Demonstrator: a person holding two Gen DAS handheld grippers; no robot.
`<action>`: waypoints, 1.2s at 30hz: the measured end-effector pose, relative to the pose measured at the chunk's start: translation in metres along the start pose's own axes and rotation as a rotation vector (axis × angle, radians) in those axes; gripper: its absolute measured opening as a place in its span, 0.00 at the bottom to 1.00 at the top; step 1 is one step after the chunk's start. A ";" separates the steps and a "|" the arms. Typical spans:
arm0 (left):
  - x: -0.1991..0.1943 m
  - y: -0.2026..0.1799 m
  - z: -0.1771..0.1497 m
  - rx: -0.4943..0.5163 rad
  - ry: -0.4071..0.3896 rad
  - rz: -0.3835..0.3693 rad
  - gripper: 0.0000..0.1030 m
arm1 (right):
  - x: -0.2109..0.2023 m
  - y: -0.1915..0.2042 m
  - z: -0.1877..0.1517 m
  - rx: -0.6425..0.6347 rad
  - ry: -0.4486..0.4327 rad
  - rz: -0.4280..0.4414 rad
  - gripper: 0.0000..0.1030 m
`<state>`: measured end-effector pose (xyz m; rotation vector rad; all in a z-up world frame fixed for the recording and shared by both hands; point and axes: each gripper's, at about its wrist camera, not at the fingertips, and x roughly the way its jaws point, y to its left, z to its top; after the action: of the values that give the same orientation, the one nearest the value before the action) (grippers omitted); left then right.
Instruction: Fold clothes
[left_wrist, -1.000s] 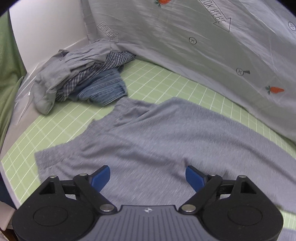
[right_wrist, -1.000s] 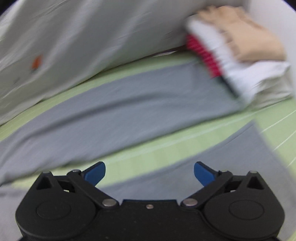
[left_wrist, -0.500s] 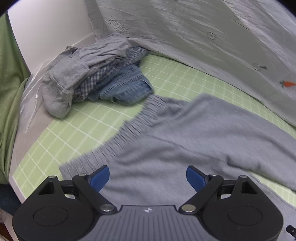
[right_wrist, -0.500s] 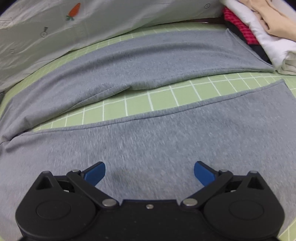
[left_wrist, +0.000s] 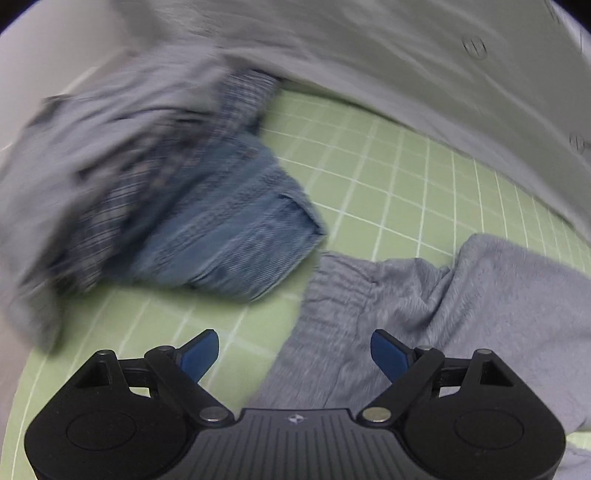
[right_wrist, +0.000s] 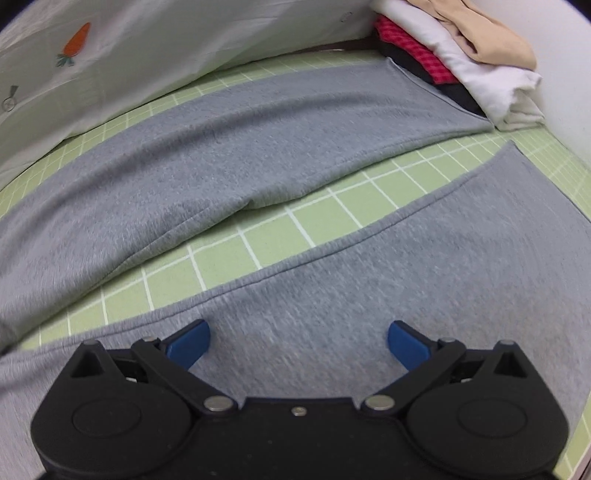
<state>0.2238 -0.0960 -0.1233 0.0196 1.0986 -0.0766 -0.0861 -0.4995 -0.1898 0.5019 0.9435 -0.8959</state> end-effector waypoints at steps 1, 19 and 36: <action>0.006 -0.003 0.001 0.010 0.002 -0.006 0.86 | 0.000 0.001 0.001 0.002 0.006 -0.001 1.00; -0.046 0.000 0.001 0.013 -0.230 0.059 0.54 | 0.001 0.005 0.003 -0.007 0.002 0.004 1.00; -0.171 -0.076 -0.150 -0.041 -0.224 -0.007 0.91 | -0.045 -0.114 -0.005 -0.037 -0.093 0.224 1.00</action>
<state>0.0076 -0.1547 -0.0380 -0.0290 0.8762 -0.0610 -0.1959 -0.5394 -0.1538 0.5184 0.8009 -0.6924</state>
